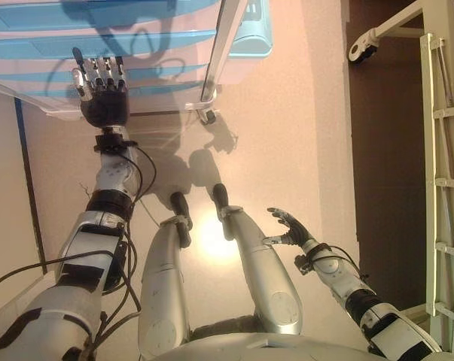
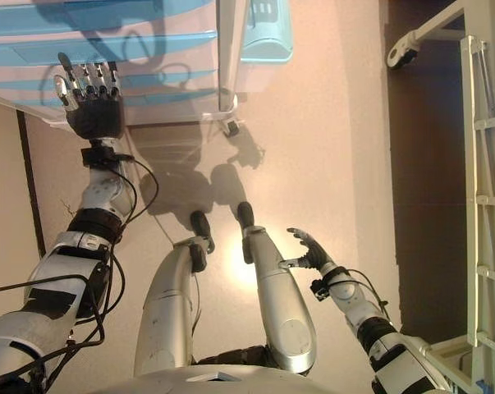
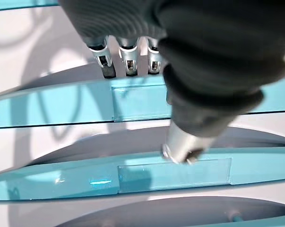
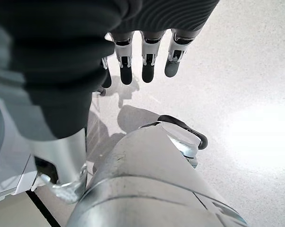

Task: Open the drawer and pick up the medicine

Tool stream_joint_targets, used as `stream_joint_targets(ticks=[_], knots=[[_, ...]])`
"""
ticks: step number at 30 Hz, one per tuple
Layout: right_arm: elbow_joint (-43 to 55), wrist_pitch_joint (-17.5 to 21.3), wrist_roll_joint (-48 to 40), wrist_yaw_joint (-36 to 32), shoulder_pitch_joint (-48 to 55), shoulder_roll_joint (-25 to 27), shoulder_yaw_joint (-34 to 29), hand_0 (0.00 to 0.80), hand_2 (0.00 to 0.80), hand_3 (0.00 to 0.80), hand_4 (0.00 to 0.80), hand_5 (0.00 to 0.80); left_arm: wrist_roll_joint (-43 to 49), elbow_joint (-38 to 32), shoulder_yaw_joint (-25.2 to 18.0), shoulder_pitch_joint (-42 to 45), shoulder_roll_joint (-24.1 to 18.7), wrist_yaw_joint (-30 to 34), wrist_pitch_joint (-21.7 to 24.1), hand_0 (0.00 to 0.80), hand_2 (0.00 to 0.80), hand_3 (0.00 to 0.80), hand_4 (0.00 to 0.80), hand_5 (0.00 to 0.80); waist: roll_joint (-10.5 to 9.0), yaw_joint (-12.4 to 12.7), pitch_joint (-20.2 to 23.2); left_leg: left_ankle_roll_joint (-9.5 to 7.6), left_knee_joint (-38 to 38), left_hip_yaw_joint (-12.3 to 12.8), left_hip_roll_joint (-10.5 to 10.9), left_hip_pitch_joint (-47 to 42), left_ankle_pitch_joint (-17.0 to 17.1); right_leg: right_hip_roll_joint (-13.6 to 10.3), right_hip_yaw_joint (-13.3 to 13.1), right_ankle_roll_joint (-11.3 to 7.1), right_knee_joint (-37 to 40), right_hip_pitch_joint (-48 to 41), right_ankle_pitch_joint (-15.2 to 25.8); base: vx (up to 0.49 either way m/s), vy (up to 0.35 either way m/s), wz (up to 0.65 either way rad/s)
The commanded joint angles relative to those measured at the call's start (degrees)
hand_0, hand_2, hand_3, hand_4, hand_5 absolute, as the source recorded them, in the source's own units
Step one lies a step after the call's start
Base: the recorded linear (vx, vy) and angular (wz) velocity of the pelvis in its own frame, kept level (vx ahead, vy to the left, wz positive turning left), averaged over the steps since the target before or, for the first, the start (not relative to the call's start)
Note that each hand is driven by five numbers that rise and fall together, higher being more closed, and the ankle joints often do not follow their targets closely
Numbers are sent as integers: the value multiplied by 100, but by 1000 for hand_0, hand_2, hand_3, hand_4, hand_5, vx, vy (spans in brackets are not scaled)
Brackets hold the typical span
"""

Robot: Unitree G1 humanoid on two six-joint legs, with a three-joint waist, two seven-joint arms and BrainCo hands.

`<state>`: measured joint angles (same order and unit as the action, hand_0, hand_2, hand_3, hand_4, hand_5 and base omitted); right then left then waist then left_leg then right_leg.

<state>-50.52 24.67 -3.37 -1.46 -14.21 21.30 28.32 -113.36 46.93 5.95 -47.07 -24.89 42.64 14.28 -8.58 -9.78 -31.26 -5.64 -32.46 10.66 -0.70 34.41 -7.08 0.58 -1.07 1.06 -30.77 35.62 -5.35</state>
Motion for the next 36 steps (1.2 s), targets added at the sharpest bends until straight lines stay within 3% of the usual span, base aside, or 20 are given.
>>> stream_joint_targets(ticks=[1, 4, 8, 11, 13, 17, 20, 22, 25, 27, 31, 35, 36], knots=[[67, -102, 183, -177, 480, 297, 107, 0, 0, 0, 0, 0, 488, -2534, 481, -1440, -207, 3357, -117, 800, 800, 800, 800, 800, 292, 187, 208, 186, 381, -129, 157, -612, -304, 90, 175, 66, 204, -525, -102, -34, 6, 0], [2, -146, 331, -184, 508, 295, 21, 0, 0, 0, 0, 0, 161, -2888, 403, -958, -119, 3682, -55, 800, 800, 800, 800, 800, 378, 290, 232, 221, 510, -226, 213, -815, -248, 21, 261, 91, 175, -724, -212, -40, -15, 7], [-98, -227, 556, -122, 615, 251, -180, 0, 0, 0, 0, 0, 36, -3414, -127, 388, 319, 3838, -70, 800, 800, 800, 800, 800, 529, 539, 353, 280, 708, -495, 380, -1202, -197, -163, 450, 87, 219, -1134, -354, -32, -42, 19], [-252, -253, 846, -160, 762, 147, -425, 0, 0, 0, 0, 0, 36, -3382, -533, 1751, 798, 3965, -260, 800, 800, 800, 800, 800, 612, 793, 539, 340, 927, -777, 498, -1544, -103, -340, 673, 51, 454, -1608, -352, 0, -79, 23], [-377, -288, 1114, -284, 908, 39, -621, 0, 0, 0, 0, 0, 36, -2884, -873, 2795, 1261, 3947, -702, 800, 800, 800, 800, 800, 654, 1023, 758, 396, 1269, -1013, 558, -1966, -14, -451, 895, -25, 755, -2154, -375, 102, -144, 39], [-601, -332, 1226, -507, 993, -31, -952, 0, 0, 0, 0, 0, 36, -1063, -1358, 3947, 1371, 3788, -1757, 800, 800, 800, 800, 800, 691, 1314, 1264, 501, 1985, -1264, 532, -2604, 254, -478, 1242, -108, 1471, -2951, -237, 153, -133, 56], [-852, -269, 1265, -584, 987, -40, -1206, 0, 0, 0, 0, 0, 36, 200, -1815, 4693, 1301, 2992, -2213, 800, 800, 800, 800, 800, 704, 1490, 1567, 564, 2345, -1344, 510, -2996, 337, -436, 1426, -127, 1859, -3413, -204, 128, -76, 54], [-1119, -178, 1265, -618, 909, -20, -1393, 0, 0, 0, 0, 0, 36, 997, -2108, 5108, 1262, 2112, -2312, 800, 800, 800, 800, 800, 716, 1593, 1768, 585, 2475, -1390, 517, -3115, 393, -408, 1516, -123, 2043, -3578, -160, 88, -60, 28], [-1431, -98, 1221, -657, 834, 10, -1648, 0, 0, 0, 0, 0, 1167, 1756, -2491, 5459, 1306, 1081, -2456, 800, 800, 800, 800, 800, 726, 1729, 1951, 597, 2547, -1455, 560, -3203, 400, -391, 1614, -104, 2216, -3750, -156, 23, -30, 27], [-1569, -42, 1202, -690, 826, 35, -1792, 0, 0, 0, 0, 0, 2054, 2114, -2623, 5586, 1295, 858, -2664, 800, 800, 800, 800, 800, 741, 1784, 2023, 600, 2580, -1488, 595, -3233, 399, -394, 1670, -106, 2307, -3823, -144, -8, -10, 26], [-1767, 83, 1213, -741, 871, 51, -1940, 0, 0, 0, 0, 0, 2894, 2325, -2511, 5652, 1255, 1033, -2910, 800, 800, 800, 800, 800, 784, 1837, 2105, 571, 2656, -1532, 650, -3278, 409, -397, 1758, -115, 2420, -3900, -111, -24, 1, 39], [-1914, 174, 1033, -731, 902, 29, -1983, 0, 0, 0, 0, 0, 3756, 2241, -2084, 5550, 1232, 919, -2375, 800, 800, 800, 800, 800, 807, 1793, 2168, 548, 2751, -1517, 653, -3359, 424, -380, 1780, -131, 2483, -3930, -65, -14, 4, 23], [-1937, 216, 988, -708, 910, 14, -2017, 0, 0, 0, 0, 0, 3991, 2238, -1963, 5499, 1212, 914, -2093, 301, 301, 301, 301, 301, 811, 1769, 2192, 539, 2784, -1508, 651, -3379, 431, -376, 1777, -132, 2490, -3931, -56, 5, 18, 11]])
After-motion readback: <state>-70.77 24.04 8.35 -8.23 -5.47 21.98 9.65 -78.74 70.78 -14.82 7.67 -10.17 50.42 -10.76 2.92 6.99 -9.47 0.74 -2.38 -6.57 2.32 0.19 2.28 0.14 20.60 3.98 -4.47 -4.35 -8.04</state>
